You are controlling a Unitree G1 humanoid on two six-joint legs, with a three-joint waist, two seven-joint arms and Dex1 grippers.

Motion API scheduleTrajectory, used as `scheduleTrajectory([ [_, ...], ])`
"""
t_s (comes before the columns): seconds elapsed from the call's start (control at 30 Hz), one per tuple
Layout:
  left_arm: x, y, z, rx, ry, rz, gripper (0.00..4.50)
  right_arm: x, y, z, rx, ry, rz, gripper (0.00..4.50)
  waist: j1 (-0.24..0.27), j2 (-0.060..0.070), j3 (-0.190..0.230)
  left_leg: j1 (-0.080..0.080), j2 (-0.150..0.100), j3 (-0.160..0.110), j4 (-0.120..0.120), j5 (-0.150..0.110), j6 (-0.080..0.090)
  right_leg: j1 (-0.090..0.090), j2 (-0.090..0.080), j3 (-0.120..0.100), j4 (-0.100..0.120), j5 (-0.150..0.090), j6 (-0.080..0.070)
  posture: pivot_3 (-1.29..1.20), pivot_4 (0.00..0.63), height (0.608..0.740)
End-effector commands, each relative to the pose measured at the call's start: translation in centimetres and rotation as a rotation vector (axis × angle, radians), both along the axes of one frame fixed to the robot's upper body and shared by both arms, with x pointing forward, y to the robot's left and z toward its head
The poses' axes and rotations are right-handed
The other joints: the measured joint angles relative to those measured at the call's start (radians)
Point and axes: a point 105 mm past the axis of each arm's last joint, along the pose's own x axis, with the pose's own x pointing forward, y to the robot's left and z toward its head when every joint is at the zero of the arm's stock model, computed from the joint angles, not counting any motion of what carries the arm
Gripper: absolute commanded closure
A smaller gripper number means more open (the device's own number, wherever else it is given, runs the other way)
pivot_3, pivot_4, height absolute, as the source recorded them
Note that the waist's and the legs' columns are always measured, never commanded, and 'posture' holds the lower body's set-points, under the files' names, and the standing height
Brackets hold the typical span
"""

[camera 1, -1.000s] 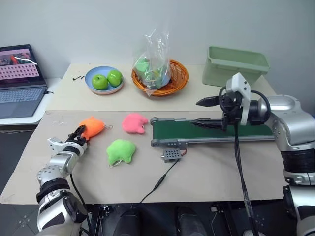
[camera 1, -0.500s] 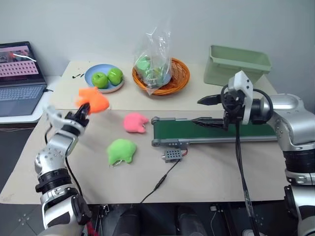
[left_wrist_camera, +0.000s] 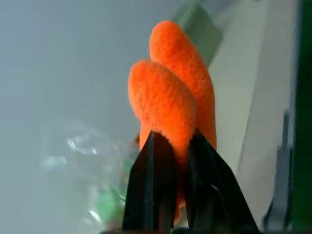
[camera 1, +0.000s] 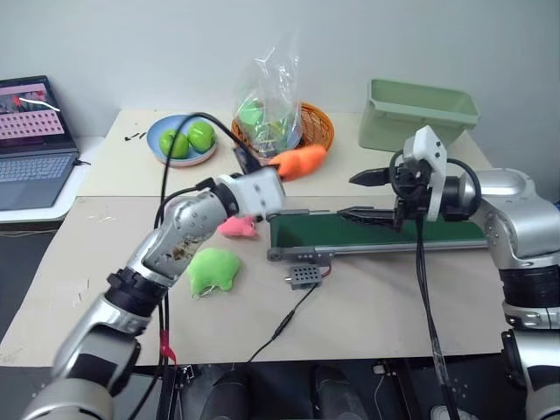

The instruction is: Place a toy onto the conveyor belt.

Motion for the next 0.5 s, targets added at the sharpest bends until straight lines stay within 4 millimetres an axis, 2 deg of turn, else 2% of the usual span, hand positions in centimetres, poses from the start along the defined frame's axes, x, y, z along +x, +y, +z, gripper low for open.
scheduleTrajectory([
  [0.03, -0.1, -0.7, -1.4, 0.16, -0.179, -0.078, 4.31, -0.6, -0.6, 1.6, 0.008, -0.07, -0.015, 0.0, 0.004, 0.0, 0.0, 0.0, 0.0, 0.0, 0.0, 0.0, 0.0, 0.0, 0.0, 0.0, 0.0, 0.0, 0.0, 0.0, 0.15, 0.74],
  [0.17, 0.4, -0.4, -2.2, 0.175, -0.253, -0.094, 4.31, -0.7, -0.7, 1.6, 0.009, -0.069, -0.027, 0.0, 0.005, 0.0, 0.0, -0.002, 0.0, 0.0, 0.0, 0.0, 0.0, -0.001, 0.0, 0.0, 0.001, 0.0, 0.0, 0.0, 0.15, 0.74],
  [0.3, 0.5, -0.4, -4.3, 0.276, -0.307, -0.131, 4.31, -0.8, -0.9, 1.7, 0.009, -0.071, -0.039, 0.0, 0.01, 0.0, 0.0, -0.002, 0.0, 0.0, 0.0, 0.0, 0.001, -0.002, 0.0, -0.001, 0.001, 0.0, 0.0, 0.0, 0.15, 0.74],
  [0.5, 0.6, -0.8, -6.5, 0.274, -0.201, -0.173, 4.31, -0.8, -1.2, 1.8, 0.005, -0.082, -0.055, 0.0, 0.012, 0.0, 0.0, -0.002, 0.0, 0.0, 0.0, 0.0, 0.001, -0.002, 0.0, -0.001, 0.002, 0.0, 0.0, 0.0, 0.15, 0.74],
])
